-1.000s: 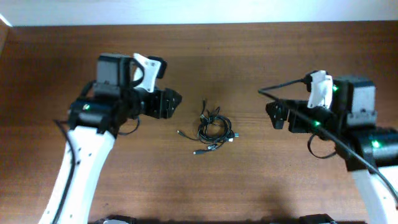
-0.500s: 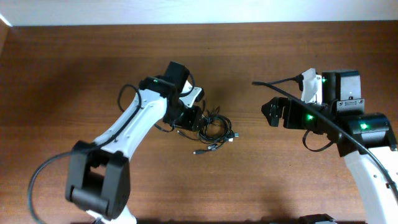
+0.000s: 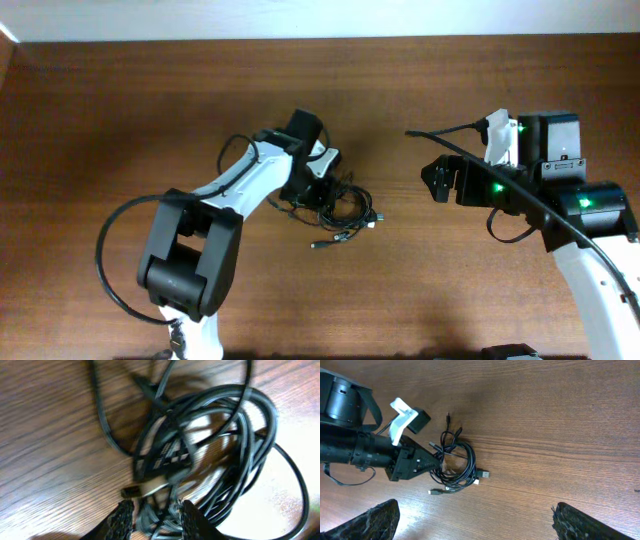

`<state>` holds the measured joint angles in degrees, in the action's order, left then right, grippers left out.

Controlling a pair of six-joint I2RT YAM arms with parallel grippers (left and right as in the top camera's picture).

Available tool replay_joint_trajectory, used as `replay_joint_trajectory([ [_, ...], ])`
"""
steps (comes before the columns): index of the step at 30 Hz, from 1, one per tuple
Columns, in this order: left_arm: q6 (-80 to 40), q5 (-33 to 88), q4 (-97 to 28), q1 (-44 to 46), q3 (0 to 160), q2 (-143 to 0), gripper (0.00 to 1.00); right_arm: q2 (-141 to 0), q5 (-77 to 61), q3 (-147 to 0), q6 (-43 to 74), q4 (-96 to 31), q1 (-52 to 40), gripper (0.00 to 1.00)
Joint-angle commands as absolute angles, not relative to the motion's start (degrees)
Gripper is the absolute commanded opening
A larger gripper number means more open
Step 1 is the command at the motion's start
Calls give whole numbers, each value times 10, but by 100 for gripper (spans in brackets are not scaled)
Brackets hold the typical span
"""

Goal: Untangle cables
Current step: 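Reach the left gripper down and grasp the black cable bundle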

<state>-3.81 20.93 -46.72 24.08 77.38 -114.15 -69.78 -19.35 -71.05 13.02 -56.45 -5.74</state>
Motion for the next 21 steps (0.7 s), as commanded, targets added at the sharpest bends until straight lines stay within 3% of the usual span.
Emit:
replay_joint_trajectory([
  [1,-39,207,-463,257,779,-1156,35,-699,-182,-719,124,-565,-60,99],
  [16,-39,205,-453,266,774,-1180,23,-712,-182,-719,124,-585,-60,99],
  [21,-39,206,-446,266,770,-1180,0,-740,-182,-719,124,-592,-60,99],
])
